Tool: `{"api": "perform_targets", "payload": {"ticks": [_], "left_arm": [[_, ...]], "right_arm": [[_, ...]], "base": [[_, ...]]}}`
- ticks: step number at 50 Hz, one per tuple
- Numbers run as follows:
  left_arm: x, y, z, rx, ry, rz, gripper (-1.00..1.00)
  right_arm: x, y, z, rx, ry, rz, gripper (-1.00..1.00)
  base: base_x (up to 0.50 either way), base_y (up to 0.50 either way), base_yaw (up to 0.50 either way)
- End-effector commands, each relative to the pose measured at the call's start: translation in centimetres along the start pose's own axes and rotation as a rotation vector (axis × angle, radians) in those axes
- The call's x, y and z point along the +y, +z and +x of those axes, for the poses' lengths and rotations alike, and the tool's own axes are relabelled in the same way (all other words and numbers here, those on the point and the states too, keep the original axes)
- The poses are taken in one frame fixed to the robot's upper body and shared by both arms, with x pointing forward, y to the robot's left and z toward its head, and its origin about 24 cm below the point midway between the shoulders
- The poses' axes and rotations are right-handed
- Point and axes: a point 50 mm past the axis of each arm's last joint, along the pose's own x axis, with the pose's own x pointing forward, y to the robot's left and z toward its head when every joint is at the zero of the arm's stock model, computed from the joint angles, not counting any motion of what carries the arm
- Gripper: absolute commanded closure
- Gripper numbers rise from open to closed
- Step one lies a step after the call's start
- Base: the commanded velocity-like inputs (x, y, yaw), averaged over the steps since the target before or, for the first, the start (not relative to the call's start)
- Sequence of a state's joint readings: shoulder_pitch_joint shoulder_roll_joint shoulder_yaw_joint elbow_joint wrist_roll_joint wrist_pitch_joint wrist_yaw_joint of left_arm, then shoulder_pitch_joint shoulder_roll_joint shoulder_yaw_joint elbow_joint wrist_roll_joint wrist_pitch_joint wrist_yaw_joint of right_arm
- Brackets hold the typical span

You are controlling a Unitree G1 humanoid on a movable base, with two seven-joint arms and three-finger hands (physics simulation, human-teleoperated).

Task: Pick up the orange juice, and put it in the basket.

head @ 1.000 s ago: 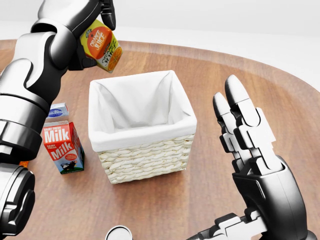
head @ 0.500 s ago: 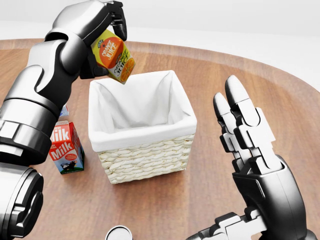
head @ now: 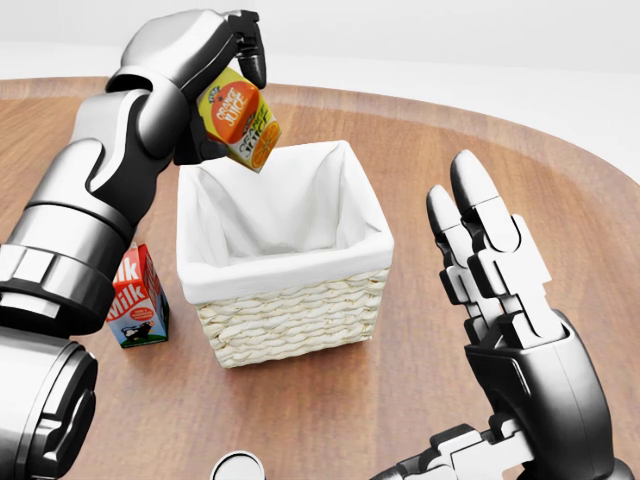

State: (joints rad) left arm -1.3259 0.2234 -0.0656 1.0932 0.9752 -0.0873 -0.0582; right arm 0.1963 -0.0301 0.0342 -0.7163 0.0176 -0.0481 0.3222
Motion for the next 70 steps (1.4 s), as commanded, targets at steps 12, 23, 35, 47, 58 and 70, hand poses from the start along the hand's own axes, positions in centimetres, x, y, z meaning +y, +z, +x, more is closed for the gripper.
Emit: {"api": "perform_targets", "payload": {"ticks": [12,23,35,47,58,70], "left_arm": [[-1.9,-0.1,-0.2,0.013,0.089,0.107,1.0],[-2.5,0.7,-0.1,0.003,0.069,0.046,1.0],[-3.5,0.4,-0.3,0.008,0.082,0.084,1.0],[-5.0,0.0,-0.6,0.024,0.07,0.097,1.0],[-5.9,-0.7,-1.0,0.038,0.066,0.138,1.0],[-6.6,-0.6,-1.2,0.042,0.058,0.113,1.0]], "right_arm": [[-0.1,-0.1,0.0,0.0,-0.003,0.001,-1.0],[-0.1,-0.1,-0.1,0.001,-0.003,0.001,-1.0],[0.0,-0.1,-0.1,0.001,0.0,0.002,-1.0],[-0.2,-0.1,-0.1,0.0,-0.003,0.003,-1.0],[-0.1,0.1,-0.1,-0.002,0.0,0.002,-1.0],[0.1,0.0,-0.2,-0.002,0.005,0.003,-1.0]], "base": [[0.0,0.0,0.0],[0.0,0.0,0.0],[0.0,0.0,0.0],[0.0,0.0,0.0],[0.0,0.0,0.0],[0.0,0.0,0.0]]}}
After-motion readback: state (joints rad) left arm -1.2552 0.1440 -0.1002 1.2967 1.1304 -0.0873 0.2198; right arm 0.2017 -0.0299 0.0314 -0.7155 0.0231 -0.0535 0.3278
